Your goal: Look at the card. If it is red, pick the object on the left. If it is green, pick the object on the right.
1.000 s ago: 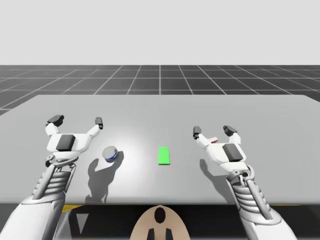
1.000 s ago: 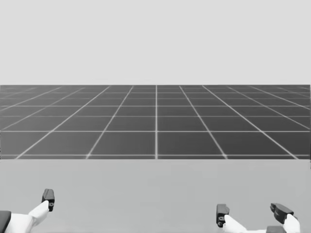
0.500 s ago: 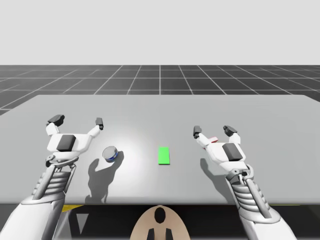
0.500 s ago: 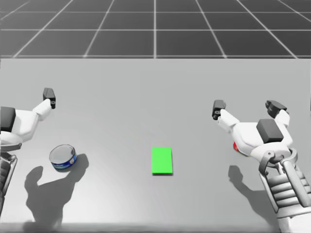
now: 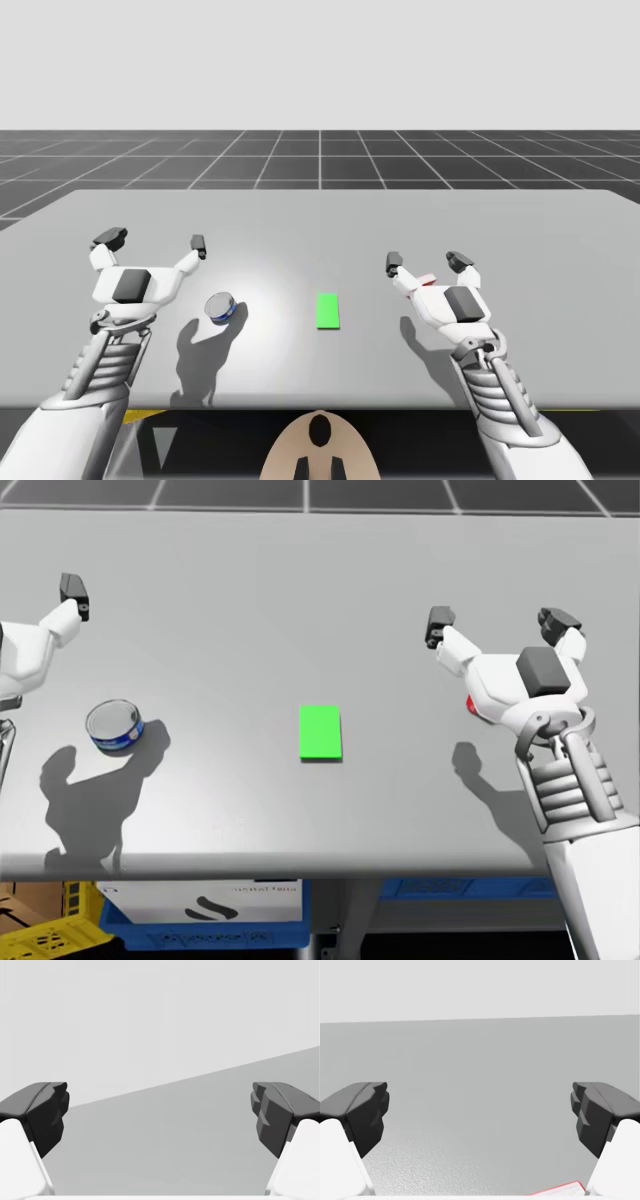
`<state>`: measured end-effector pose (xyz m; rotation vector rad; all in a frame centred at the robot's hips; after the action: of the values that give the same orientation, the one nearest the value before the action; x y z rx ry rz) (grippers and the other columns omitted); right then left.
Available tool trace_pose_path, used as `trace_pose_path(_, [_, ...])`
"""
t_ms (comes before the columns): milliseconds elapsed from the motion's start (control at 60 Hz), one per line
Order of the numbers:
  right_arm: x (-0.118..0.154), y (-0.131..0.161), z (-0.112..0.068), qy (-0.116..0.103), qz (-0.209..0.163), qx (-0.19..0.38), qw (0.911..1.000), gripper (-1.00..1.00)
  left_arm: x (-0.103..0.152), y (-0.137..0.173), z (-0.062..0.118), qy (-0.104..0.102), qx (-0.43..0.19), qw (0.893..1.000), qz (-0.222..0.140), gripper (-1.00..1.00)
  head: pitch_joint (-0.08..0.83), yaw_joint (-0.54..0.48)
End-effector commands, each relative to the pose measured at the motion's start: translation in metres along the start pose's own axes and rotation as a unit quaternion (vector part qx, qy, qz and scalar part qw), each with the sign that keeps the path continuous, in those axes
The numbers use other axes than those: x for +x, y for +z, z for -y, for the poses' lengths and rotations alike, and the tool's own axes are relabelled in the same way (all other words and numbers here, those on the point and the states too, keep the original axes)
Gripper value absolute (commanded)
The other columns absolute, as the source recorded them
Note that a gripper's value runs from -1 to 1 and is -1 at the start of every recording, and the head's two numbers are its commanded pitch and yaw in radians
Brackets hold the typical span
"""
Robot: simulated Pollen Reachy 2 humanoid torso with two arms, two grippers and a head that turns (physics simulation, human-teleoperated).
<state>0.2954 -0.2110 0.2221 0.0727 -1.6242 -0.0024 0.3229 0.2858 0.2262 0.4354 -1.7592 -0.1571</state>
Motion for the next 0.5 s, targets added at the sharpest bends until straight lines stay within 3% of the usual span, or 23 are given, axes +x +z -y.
trace_pose_path(17, [-0.0022,0.0009,-0.0059,-0.012,-0.002,0.001,0.9999,-1.0,0.0,0.0,0.0004,-0.003,0.001,1.0,0.002,-1.0,0.717,-0.03])
trace_pose_path(233, [-0.0028,0.0005,-0.0064,-0.011,-0.001,0.0,0.9999,-1.0,0.0002,0.0001,0.0008,-0.004,0.0,1.0,0.003,-1.0,0.7,-0.1])
trace_pose_path(500, [-0.0028,0.0005,-0.006,-0.011,-0.001,0.001,0.9999,-1.0,0.0002,0.0006,0.0031,-0.004,0.0,1.0,0.003,-1.0,0.689,-0.29])
